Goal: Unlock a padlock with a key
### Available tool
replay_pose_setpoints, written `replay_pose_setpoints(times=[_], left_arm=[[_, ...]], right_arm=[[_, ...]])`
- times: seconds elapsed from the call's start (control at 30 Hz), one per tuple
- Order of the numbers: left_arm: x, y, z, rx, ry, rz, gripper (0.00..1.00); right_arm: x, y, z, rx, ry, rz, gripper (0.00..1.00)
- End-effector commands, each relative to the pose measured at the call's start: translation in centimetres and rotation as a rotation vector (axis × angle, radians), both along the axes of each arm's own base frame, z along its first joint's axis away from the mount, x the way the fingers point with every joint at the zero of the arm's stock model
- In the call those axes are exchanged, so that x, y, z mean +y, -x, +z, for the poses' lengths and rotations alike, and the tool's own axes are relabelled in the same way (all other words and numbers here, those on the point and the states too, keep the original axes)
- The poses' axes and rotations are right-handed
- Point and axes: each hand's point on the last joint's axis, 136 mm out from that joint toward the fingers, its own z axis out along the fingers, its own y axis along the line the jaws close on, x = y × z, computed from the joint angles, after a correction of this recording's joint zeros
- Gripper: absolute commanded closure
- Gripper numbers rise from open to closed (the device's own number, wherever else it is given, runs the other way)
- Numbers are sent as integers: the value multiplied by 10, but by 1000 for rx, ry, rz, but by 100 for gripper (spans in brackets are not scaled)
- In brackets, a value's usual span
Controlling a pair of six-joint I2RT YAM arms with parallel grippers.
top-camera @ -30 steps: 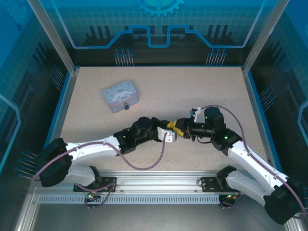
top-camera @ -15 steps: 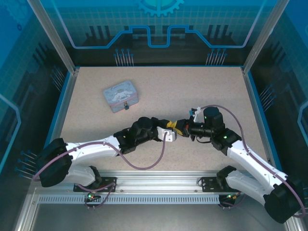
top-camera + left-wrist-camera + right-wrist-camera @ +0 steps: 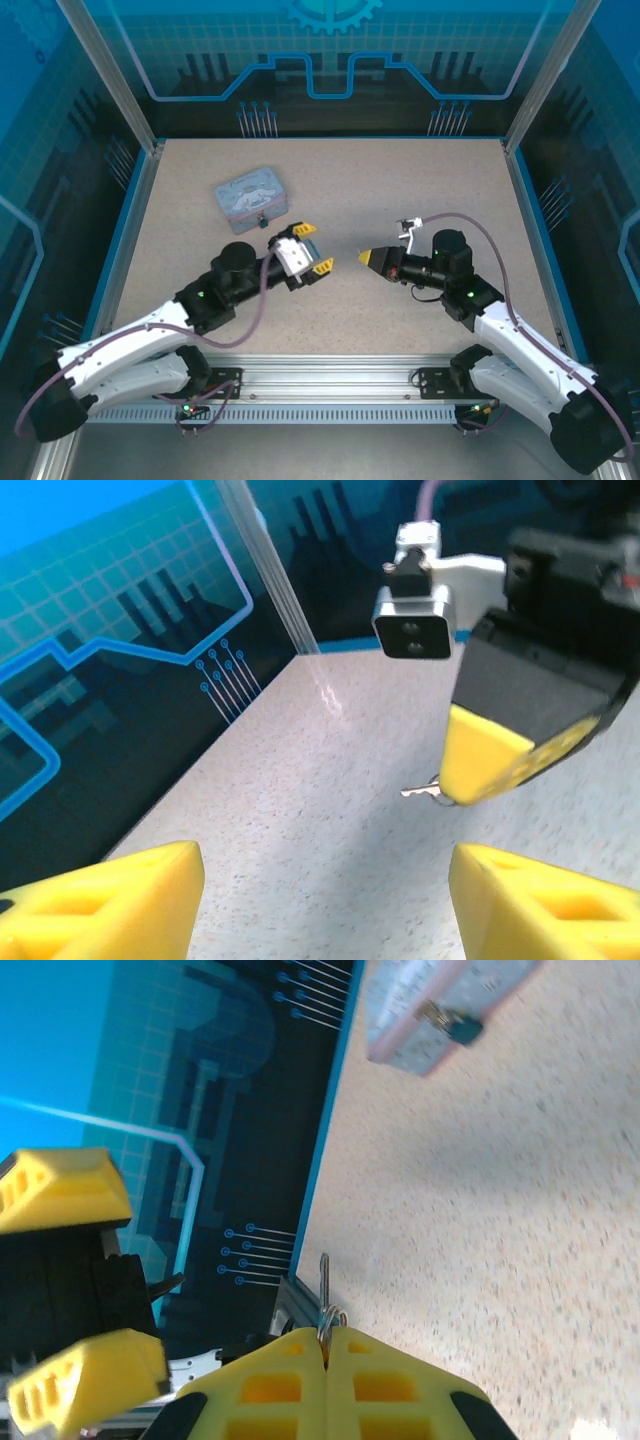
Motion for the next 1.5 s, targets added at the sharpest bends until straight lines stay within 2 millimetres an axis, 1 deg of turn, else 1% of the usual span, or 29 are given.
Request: replay_pose_setpoints(times=[0.0, 0.07, 0.17, 0.27, 0.37, 0.5, 0.6, 0.8, 0.87, 0.97, 1.07, 1.17, 1.27, 1.47], left_arm=[[6, 0, 11, 388, 268, 14, 30], [3, -1, 20, 529, 357, -11, 31], [-6, -1, 33, 672, 498, -89, 33], [-21, 2, 44, 745, 573, -191, 36], [-33, 5, 48, 782, 598, -274, 43], [-47, 5, 44, 821, 612, -339, 49], [-54, 5, 41, 828, 616, -361, 52], [-60, -1, 32, 845, 605, -349, 56], [-60, -3, 27, 842, 601, -327, 56], [-57, -8, 22, 836, 596, -288, 52], [-54, -10, 19, 824, 598, -262, 50], [-55, -7, 19, 829, 589, -277, 51], [-57, -6, 17, 839, 580, -290, 55], [-59, -6, 15, 843, 578, -297, 69]], right_arm=[[2, -1, 33, -295, -12, 37, 100], [2, 0, 37, -354, -5, 42, 100], [4, 4, 44, -433, -9, 58, 100], [8, 8, 49, -483, -20, 76, 100], [12, 11, 53, -509, -23, 88, 100], [17, 14, 54, -510, -25, 111, 100], [20, 15, 52, -502, -22, 121, 100], [23, 18, 56, -508, -33, 127, 100], [23, 18, 57, -514, -35, 125, 100], [23, 17, 59, -518, -36, 121, 100], [24, 17, 60, -518, -36, 121, 100], [24, 17, 61, -522, -37, 117, 100], [25, 15, 63, -523, -40, 113, 100], [26, 13, 64, -519, -41, 105, 100]])
